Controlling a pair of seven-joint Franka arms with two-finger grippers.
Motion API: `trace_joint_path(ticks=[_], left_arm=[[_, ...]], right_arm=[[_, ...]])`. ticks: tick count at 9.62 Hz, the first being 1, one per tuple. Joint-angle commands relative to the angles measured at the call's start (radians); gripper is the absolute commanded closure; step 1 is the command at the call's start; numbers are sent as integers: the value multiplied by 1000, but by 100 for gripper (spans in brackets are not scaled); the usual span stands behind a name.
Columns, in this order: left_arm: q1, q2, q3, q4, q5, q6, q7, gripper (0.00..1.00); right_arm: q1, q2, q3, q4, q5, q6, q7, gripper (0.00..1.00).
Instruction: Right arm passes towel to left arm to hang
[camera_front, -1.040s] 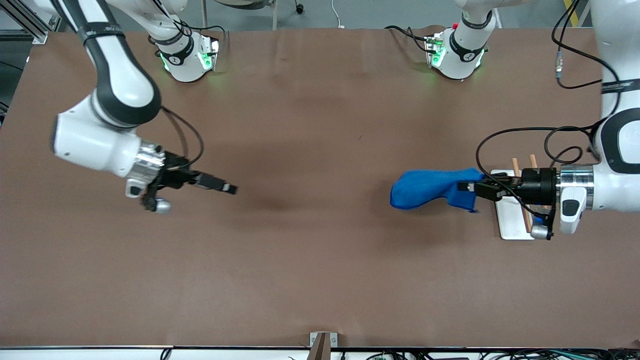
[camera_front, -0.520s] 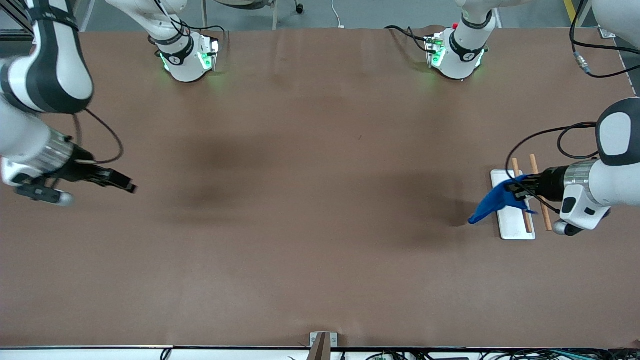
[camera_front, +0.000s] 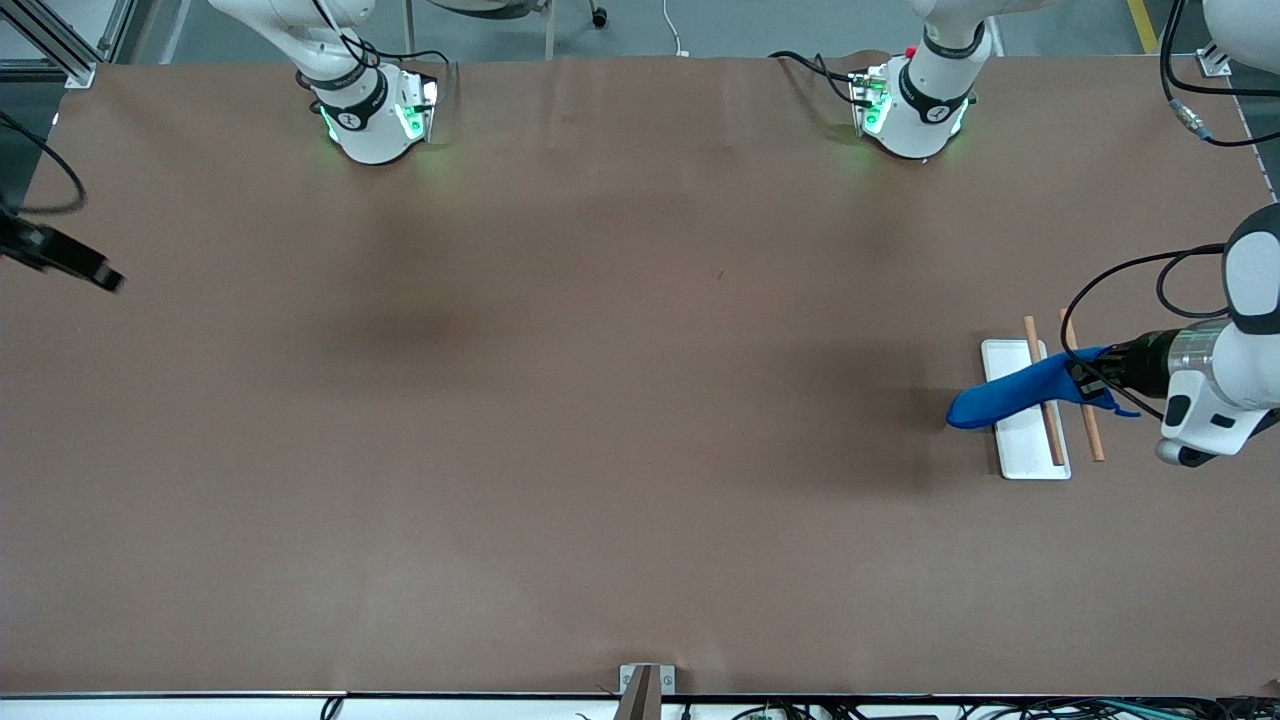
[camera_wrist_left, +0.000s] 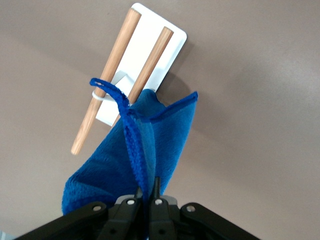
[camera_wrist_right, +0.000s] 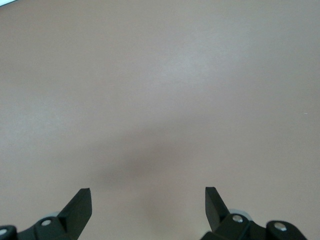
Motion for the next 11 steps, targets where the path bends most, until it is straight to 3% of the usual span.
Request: trace_joint_path(ticks=[1,2,5,8,11], left_arm=[[-9,-35,-21,-36,-79,-40,-179,100],[-10,-33,-26,-39,-116,-43,-281,100],[-1,2,-29,-59,-105,-40,-445,97],[80,39,-24,-57,-45,-10,-297,97],[99,59,-23,-48,113,94,-108,97]], right_arm=[[-18,43,1,108,-27,-46,-44,0],[-9,42,-33,93,-21,-51,-48,0],[-9,45,-31,110,-20,-64,-53,0],[-7,46,-31,134,-41,-90,-77,0],[3,43,-19,134,-37,-92,9,0]])
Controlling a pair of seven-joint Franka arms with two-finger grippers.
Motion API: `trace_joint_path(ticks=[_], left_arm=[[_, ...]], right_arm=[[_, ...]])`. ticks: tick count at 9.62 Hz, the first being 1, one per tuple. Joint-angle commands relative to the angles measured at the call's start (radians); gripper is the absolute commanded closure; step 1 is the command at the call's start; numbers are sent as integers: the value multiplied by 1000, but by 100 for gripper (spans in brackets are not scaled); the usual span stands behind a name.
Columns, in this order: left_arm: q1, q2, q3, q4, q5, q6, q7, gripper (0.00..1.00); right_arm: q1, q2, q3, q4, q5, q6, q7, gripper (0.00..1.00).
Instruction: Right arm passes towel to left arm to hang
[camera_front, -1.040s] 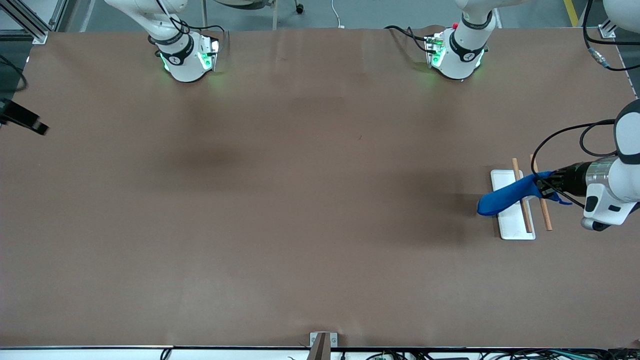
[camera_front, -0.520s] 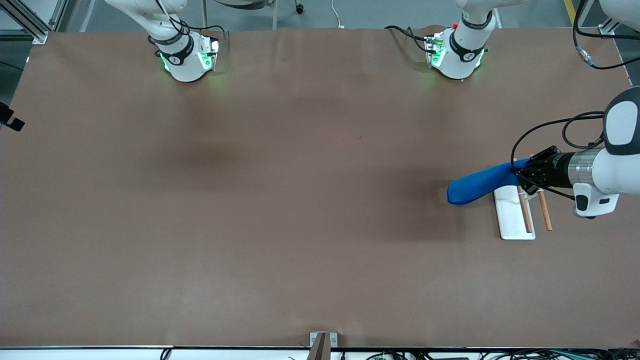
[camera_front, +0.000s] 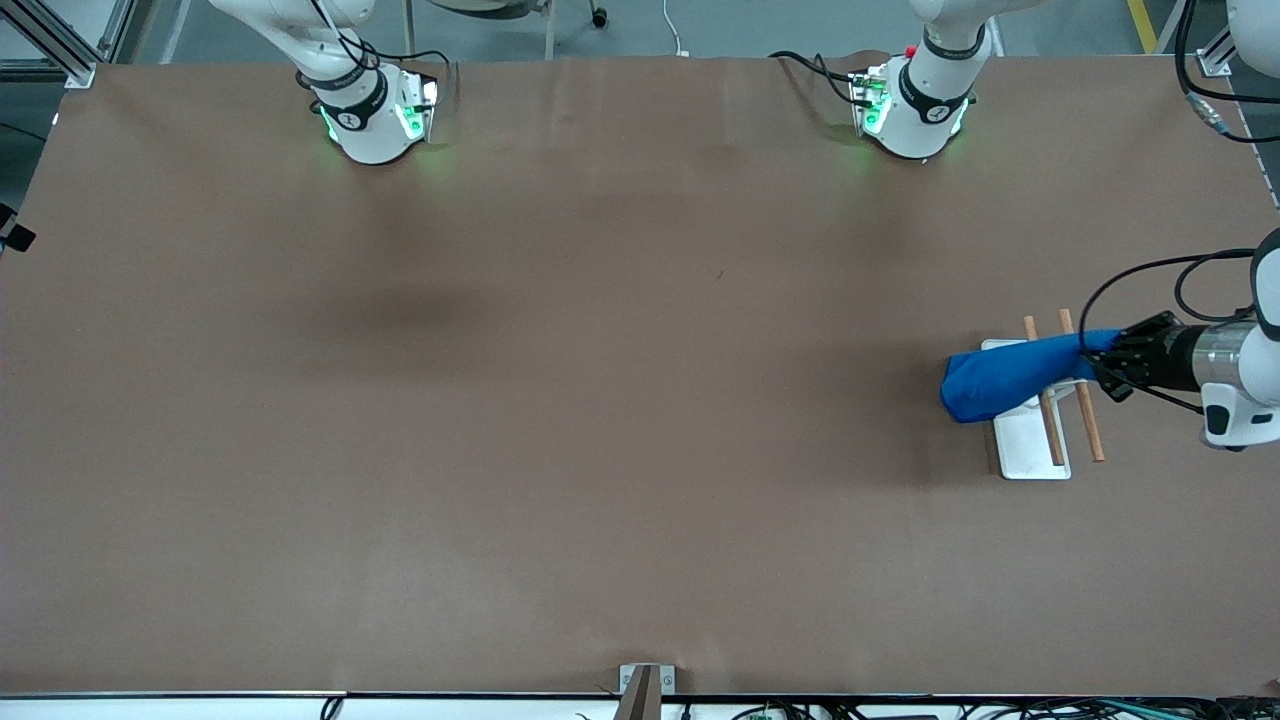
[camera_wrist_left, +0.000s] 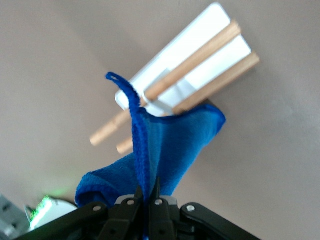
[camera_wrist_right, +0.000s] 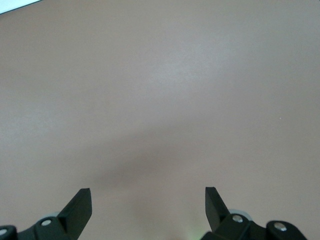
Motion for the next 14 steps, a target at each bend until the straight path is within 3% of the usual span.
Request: trace_joint_path(ticks=[1,6,9,10,11,12,14], left_arm=[[8,14,-1,-4,86,51,128,97],[33,23,-1,13,211,136,314,97],[74,52,-2,11,213,150,362,92],[79,57,-2,11,212,150,362,74],[79,63,-1,13,212,150,364,25],[79,62,-2,13,212,148,371,0],[97,54,-2,16,209,148,391,0]], right_arm=[[14,4,16,16,-19,-11,43,0],[13,4,20,10,-19,-8,35,0],[13,4,20,9,-19,-12,37,0],[13,4,20,7,-17,-14,37,0],[11,4,18,7,-17,-11,37,0],[10,4,18,7,-17,-9,37,0],[11,4,18,6,-16,-14,37,0]])
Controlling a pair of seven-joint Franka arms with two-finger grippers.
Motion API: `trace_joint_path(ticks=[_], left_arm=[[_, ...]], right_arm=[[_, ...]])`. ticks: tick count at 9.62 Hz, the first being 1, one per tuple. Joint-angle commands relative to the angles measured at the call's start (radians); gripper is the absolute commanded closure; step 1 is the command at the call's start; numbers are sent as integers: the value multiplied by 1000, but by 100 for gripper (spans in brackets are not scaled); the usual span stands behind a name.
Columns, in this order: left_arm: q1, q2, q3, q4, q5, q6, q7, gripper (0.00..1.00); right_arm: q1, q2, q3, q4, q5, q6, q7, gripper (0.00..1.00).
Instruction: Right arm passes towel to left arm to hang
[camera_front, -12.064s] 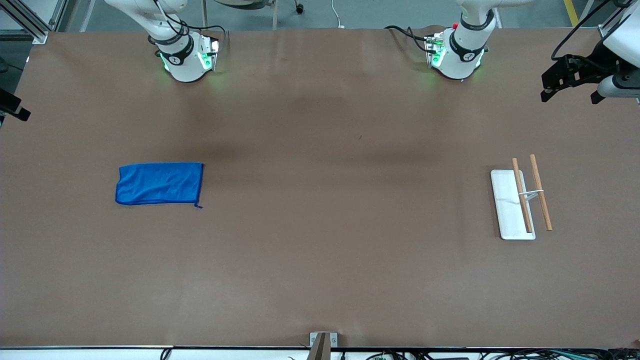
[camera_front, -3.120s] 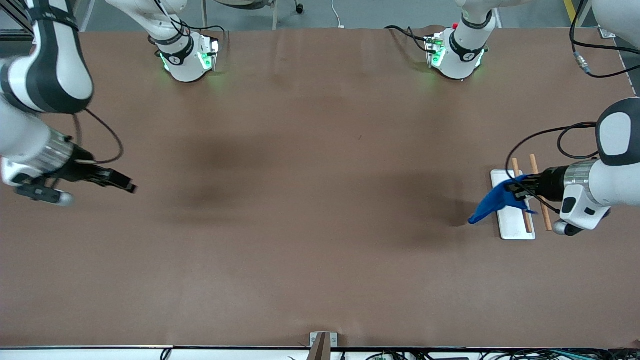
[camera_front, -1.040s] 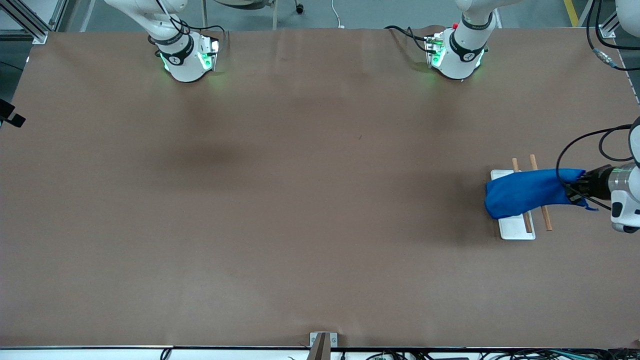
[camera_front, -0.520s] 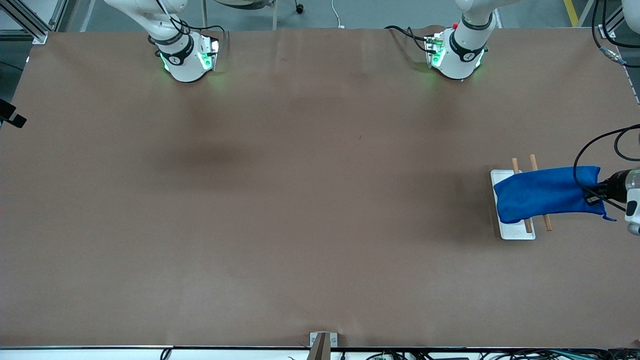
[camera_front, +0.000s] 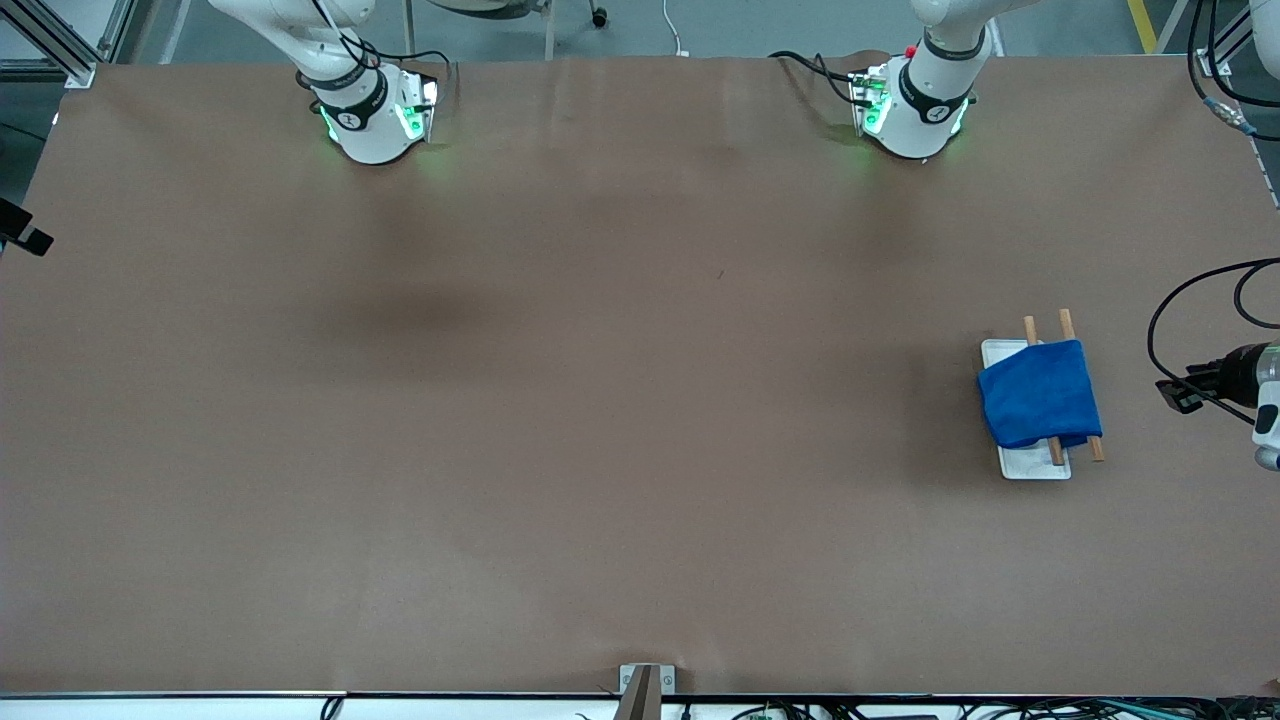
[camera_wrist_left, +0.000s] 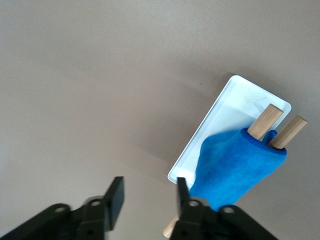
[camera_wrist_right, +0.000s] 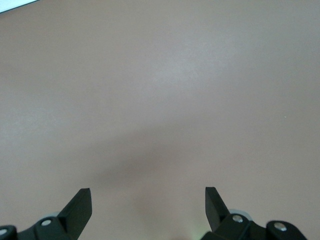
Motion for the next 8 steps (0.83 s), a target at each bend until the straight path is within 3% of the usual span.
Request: trace_joint_path(ticks=[1,3,8], left_arm=[[12,3,-8,18,12,16,24,0],[-3,-37,-55,98,0,-22,52,0],[5,-250,-255,100,-50,-118,83,0]], right_arm=[[-4,0,5,5,-16,-13,13,0],[-4,0,5,5,-16,-15,13,0],[-6,0,5,3,-13,-19,5,0]])
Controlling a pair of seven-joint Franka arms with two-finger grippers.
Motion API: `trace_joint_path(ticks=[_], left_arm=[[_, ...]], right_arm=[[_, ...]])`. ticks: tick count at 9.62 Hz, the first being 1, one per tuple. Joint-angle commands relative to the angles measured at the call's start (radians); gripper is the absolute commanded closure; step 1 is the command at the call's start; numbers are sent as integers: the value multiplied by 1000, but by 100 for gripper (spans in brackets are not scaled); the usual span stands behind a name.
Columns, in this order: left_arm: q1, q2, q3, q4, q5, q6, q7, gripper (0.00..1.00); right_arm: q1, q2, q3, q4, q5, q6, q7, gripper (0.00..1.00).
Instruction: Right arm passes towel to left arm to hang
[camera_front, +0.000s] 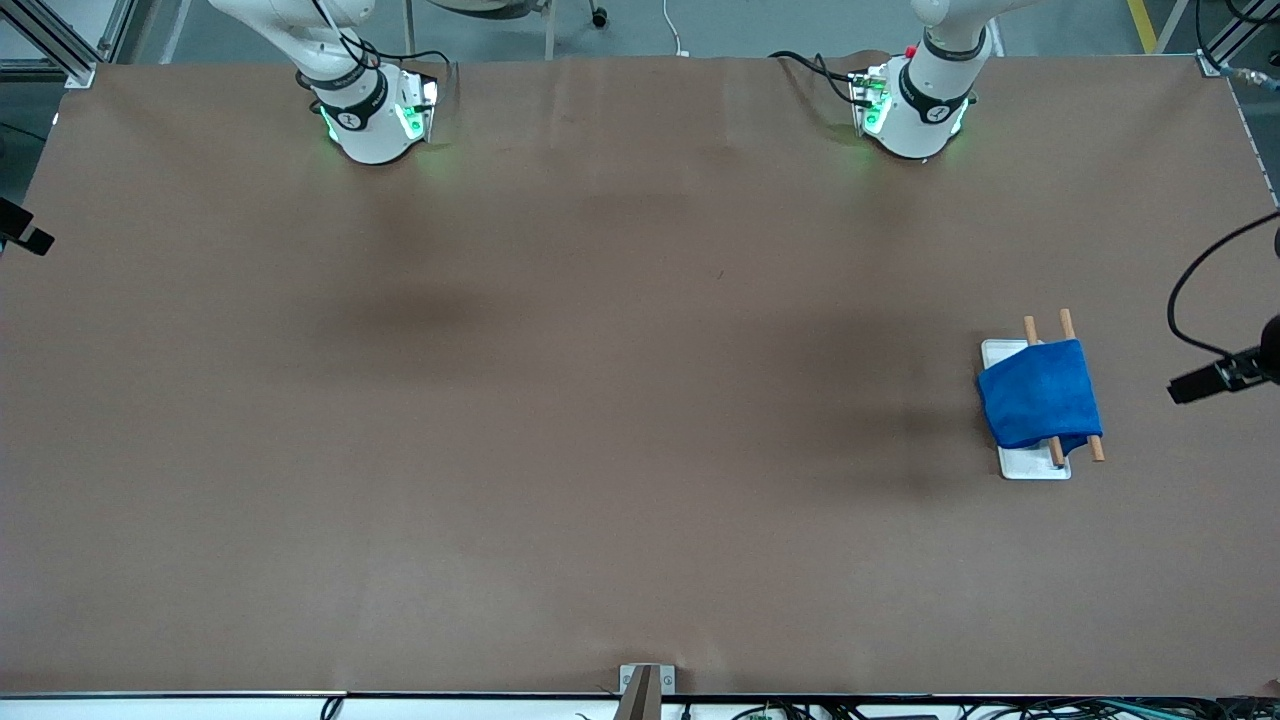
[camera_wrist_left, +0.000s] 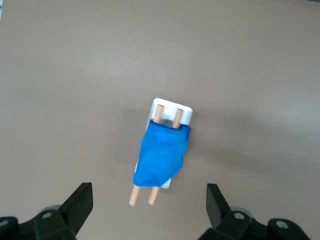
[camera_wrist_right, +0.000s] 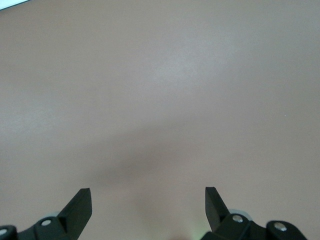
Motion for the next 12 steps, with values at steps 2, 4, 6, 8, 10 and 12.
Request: trace_joint_path(ticks=[2,4,6,8,10,12], left_arm=[[8,-133,-45,-36,-70,-79,41,0],[12,-180,-42,-36,-160,-107,140,0],[-50,-232,0,-63,-173,-115,173,0],[-205,-310,123,-161,-176,-119,178,0],[-262,-355,138,-229,-176,-118,178,0],[-291,-405,178,-304,-220,-116,182,0]], right_arm=[[-12,-8,-1,-59,-13,25,-36,0],[-11,-12,-4,-70,-16,39,-45,0],[-4,-11,-10,-69,-19,33,-59,0],[-4,-9,-10,-63,-19,27,-62,0],[-4,-9,-10,-63,-19,25,-62,0],[-4,-9,-10,-63,-19,25,-62,0]])
